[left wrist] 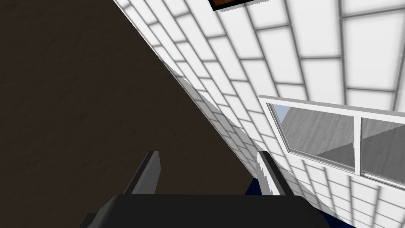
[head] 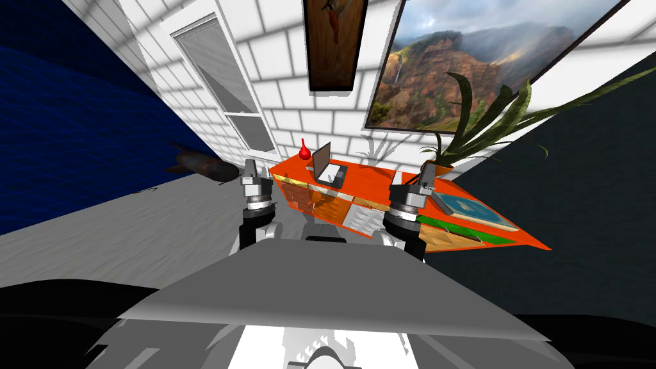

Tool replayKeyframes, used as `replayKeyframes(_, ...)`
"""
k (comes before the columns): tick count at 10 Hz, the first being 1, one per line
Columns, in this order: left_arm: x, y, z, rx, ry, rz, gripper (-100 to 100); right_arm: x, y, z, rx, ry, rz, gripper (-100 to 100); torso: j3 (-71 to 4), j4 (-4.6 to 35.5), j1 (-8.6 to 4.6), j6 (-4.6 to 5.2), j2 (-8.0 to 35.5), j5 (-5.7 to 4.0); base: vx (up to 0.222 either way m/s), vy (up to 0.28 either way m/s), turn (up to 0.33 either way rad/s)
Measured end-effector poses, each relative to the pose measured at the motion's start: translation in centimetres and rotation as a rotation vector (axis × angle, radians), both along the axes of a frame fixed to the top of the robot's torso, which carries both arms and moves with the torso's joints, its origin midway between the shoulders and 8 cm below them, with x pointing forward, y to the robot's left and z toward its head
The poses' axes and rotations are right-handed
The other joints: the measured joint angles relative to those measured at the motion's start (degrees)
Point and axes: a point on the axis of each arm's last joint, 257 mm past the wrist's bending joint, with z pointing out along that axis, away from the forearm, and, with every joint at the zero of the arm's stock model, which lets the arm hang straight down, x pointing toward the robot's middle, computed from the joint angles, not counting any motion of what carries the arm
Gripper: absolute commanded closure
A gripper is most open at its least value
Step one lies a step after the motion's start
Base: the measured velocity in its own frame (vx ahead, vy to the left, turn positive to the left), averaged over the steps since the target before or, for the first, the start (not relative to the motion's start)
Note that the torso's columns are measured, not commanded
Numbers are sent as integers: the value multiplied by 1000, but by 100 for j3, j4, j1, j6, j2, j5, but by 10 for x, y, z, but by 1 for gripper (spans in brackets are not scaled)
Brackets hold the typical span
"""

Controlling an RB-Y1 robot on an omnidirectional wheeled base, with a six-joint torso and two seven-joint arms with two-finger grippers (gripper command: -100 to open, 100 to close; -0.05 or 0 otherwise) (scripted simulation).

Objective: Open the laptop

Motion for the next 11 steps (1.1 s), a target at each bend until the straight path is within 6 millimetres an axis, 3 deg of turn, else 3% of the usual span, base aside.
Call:
replayKeyframes(2, 0, 0, 0, 0, 0, 0, 0, 0, 0, 0, 0, 0, 0, 0, -1200, 600, 0, 0, 597, 0, 0, 0, 0)
replayKeyframes(9, 0, 0, 0, 0, 0, 0, 0, 0, 0, 0, 0, 0, 0, 0, -7073, 3537, 0, 0, 3539, 0, 0, 0, 0)
replayKeyframes(10, 0, 0, 0, 0, 0, 0, 0, 0, 0, 0, 0, 0, 0, -100, -7919, 3960, 0, 0, 3962, 0, 10, 22, 38)
replayKeyframes(11, 0, 0, 0, 0, 0, 0, 0, 1, 1, -3, -22, 11, 1, -100, -8314, 4149, 6, 0, 4154, 1, 18, 49, 49)
